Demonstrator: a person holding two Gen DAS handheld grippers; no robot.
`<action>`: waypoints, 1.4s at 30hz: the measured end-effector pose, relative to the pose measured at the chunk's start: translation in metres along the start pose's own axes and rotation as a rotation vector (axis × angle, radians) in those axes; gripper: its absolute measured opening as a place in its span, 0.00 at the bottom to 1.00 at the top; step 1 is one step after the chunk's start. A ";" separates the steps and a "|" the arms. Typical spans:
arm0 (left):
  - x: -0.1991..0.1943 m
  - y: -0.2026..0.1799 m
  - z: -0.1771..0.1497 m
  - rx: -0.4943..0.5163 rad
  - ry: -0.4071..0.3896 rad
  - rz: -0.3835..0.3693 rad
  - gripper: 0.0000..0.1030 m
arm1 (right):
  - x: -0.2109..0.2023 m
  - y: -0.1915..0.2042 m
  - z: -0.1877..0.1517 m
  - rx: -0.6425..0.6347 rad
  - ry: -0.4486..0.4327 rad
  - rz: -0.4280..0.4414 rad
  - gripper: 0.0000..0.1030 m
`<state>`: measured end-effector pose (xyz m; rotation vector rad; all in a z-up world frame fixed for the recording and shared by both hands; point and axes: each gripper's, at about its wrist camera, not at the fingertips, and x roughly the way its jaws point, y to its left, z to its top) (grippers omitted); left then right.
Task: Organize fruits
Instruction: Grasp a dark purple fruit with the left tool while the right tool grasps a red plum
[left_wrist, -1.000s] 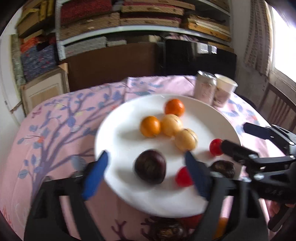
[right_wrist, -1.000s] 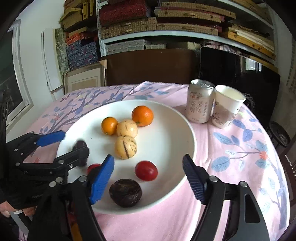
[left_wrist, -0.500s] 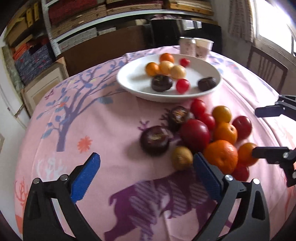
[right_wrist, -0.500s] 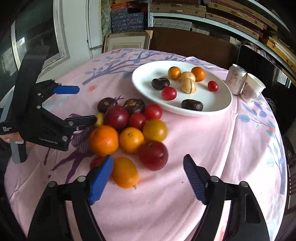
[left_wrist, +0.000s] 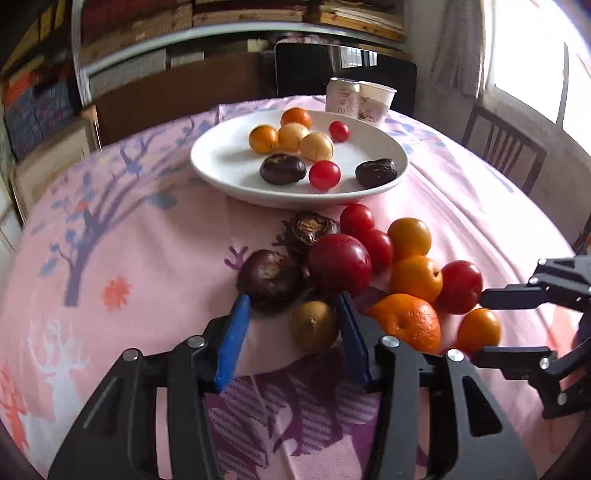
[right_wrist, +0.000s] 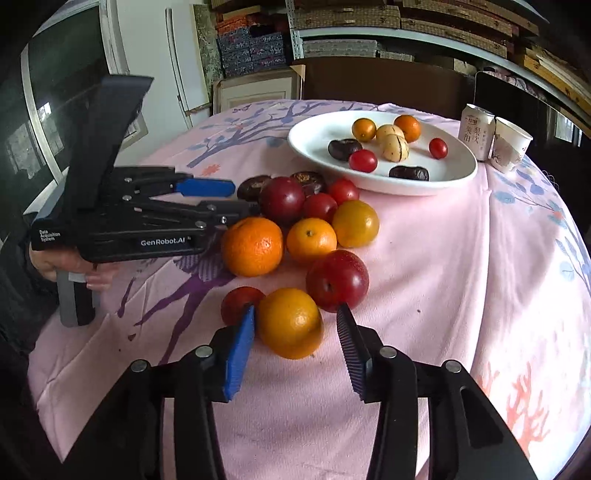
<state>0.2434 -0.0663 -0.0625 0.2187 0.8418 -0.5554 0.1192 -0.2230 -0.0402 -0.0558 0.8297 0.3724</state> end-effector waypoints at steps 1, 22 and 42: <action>0.000 0.000 -0.001 -0.002 0.009 -0.005 0.33 | 0.001 0.002 -0.001 0.003 0.010 -0.002 0.37; 0.034 0.014 0.117 -0.092 -0.106 0.137 0.23 | 0.016 -0.093 0.124 0.037 -0.216 -0.283 0.36; 0.008 0.015 0.023 0.112 -0.037 0.281 0.96 | 0.003 -0.034 0.019 -0.132 -0.003 -0.065 0.96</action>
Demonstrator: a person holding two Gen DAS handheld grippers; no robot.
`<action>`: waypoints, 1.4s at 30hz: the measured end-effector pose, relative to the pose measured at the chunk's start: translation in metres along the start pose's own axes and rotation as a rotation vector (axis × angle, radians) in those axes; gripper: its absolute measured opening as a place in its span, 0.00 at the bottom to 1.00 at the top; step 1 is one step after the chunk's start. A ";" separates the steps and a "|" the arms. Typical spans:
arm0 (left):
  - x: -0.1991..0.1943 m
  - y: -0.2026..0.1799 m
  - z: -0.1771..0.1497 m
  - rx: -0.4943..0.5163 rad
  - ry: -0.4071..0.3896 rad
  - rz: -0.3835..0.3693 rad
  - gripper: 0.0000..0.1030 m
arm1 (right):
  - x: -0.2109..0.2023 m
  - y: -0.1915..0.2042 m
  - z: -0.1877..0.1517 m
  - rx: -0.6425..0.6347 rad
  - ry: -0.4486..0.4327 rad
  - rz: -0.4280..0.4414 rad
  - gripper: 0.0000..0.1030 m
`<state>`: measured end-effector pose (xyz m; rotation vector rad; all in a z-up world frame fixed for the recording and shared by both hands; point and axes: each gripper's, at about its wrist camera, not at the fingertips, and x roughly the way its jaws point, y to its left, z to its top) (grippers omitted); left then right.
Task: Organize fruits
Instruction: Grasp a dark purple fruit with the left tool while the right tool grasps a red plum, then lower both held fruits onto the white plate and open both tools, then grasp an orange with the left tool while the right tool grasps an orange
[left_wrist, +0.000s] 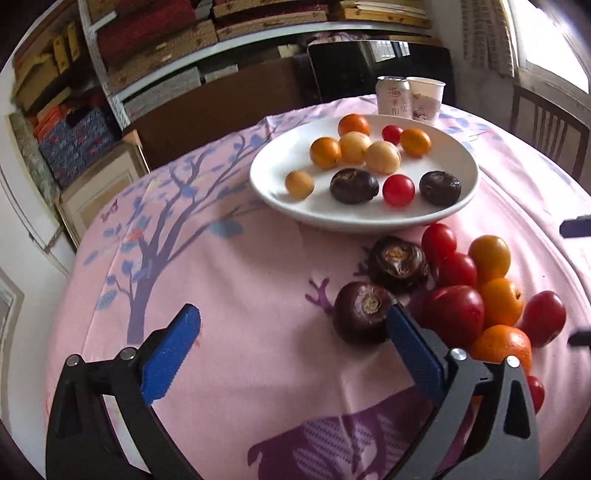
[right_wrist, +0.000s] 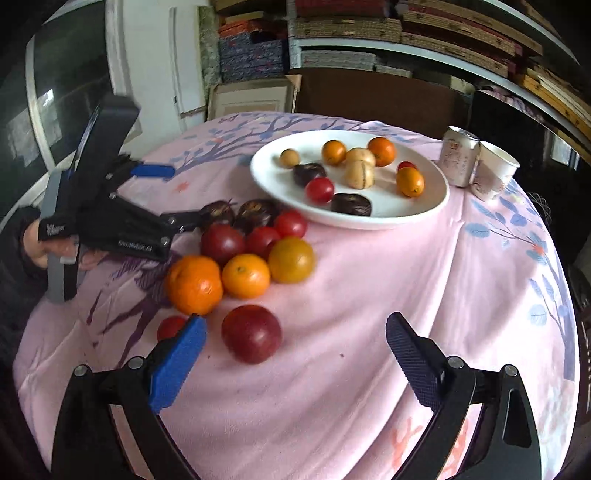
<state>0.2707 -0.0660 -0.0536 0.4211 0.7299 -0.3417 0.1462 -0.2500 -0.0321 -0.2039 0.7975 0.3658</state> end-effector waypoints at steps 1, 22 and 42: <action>0.001 -0.002 0.001 0.015 -0.006 -0.024 0.96 | 0.006 0.005 -0.001 -0.025 0.015 -0.003 0.96; 0.001 0.008 0.072 -0.130 -0.112 -0.160 0.38 | 0.013 -0.065 0.081 0.164 -0.138 -0.151 0.37; -0.043 -0.024 0.003 -0.015 -0.048 -0.125 0.96 | -0.017 -0.039 0.034 0.099 -0.111 -0.082 0.96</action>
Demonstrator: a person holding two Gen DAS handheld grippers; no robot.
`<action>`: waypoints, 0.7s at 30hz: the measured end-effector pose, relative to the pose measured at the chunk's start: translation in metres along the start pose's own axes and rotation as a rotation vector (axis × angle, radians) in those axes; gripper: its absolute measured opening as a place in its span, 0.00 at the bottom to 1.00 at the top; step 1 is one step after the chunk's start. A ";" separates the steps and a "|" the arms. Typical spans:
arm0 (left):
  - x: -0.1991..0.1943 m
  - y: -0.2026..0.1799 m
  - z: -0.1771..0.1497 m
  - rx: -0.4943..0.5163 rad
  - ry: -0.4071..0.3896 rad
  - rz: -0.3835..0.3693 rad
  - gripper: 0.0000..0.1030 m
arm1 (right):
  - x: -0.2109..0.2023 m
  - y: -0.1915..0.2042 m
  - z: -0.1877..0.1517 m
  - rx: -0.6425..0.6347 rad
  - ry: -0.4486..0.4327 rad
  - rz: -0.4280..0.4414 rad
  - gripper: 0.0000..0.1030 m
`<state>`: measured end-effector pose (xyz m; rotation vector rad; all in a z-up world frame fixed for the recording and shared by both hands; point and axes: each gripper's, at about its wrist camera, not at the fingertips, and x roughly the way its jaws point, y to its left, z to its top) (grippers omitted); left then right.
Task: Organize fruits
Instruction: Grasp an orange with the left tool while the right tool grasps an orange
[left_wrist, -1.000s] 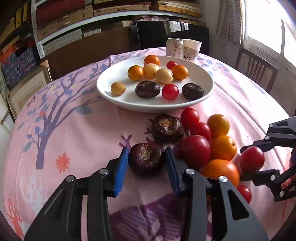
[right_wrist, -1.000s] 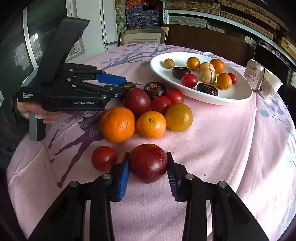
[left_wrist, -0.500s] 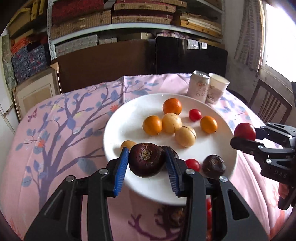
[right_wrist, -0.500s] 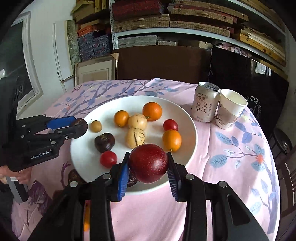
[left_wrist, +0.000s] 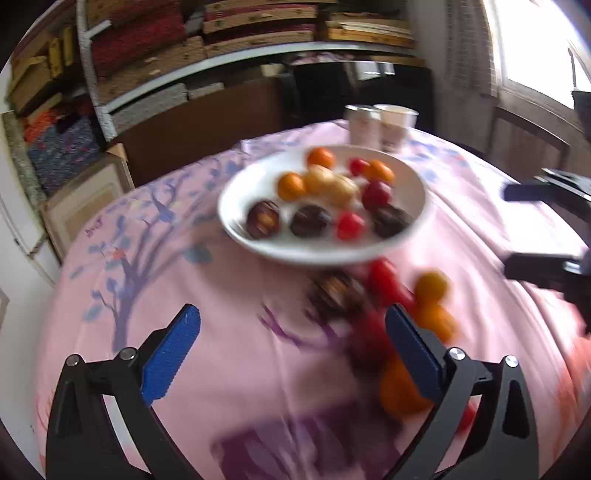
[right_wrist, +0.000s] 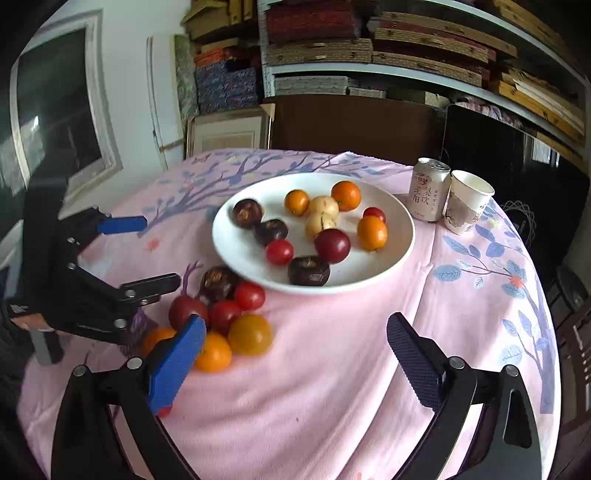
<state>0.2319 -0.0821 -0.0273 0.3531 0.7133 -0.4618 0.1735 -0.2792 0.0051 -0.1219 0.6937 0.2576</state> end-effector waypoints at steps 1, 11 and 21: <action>-0.008 -0.007 -0.009 0.013 0.011 -0.025 0.96 | 0.000 0.005 -0.003 -0.024 0.011 -0.007 0.96; -0.003 -0.042 -0.032 0.102 0.043 -0.047 0.96 | 0.037 0.045 -0.007 -0.006 0.128 0.108 0.53; -0.005 -0.028 -0.041 0.013 0.083 -0.247 0.44 | 0.033 0.067 -0.024 0.030 0.125 0.065 0.28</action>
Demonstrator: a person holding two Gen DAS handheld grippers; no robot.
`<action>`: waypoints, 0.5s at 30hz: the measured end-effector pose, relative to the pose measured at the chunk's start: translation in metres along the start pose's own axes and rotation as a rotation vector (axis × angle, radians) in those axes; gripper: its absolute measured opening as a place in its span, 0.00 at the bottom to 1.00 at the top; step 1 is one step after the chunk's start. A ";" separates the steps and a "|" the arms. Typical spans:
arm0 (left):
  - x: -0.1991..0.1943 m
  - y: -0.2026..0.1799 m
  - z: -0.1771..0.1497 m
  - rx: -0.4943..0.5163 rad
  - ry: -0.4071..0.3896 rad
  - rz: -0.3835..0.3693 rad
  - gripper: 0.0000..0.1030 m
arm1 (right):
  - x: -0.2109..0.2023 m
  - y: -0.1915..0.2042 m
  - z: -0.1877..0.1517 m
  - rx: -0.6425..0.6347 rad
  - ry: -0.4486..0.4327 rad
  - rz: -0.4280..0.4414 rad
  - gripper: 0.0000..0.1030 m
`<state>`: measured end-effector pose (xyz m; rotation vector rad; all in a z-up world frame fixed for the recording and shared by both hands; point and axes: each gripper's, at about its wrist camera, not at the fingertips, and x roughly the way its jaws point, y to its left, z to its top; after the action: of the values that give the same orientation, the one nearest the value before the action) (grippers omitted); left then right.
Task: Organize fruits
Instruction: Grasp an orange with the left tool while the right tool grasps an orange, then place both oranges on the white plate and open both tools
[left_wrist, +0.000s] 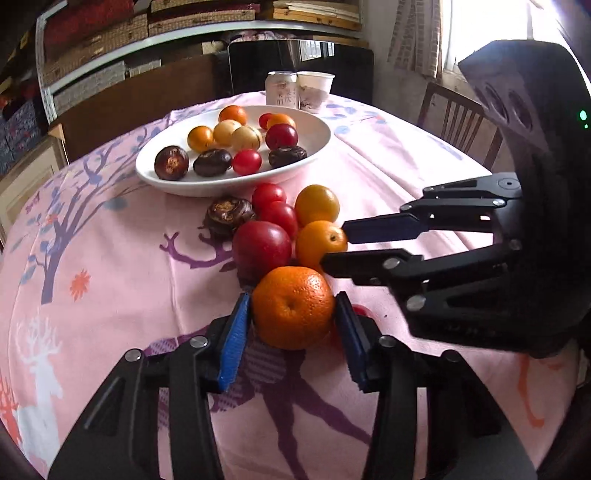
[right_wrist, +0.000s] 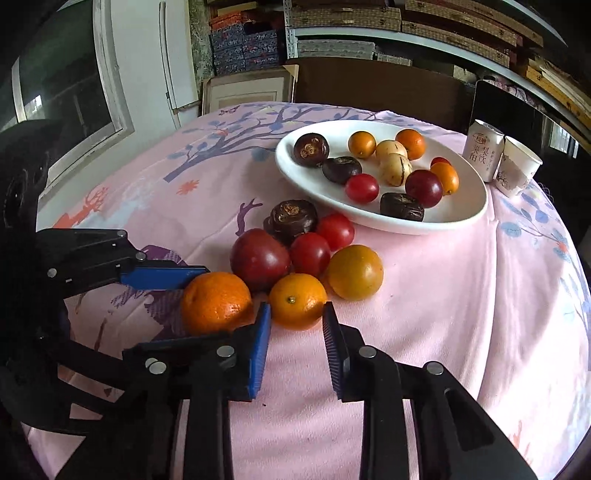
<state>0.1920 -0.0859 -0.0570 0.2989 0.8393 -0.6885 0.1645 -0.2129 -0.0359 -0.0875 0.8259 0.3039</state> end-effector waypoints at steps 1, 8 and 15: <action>-0.002 0.002 0.000 -0.016 0.007 -0.006 0.44 | -0.002 -0.004 0.000 0.023 0.003 0.026 0.27; -0.014 0.007 0.027 -0.021 -0.037 0.085 0.44 | -0.046 -0.037 0.039 0.043 -0.164 -0.038 0.00; -0.026 0.018 0.028 -0.047 -0.063 0.086 0.44 | -0.031 -0.031 0.019 -0.016 -0.046 0.029 0.48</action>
<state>0.2082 -0.0749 -0.0197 0.2680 0.7774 -0.5941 0.1680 -0.2463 -0.0018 -0.0828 0.7798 0.3388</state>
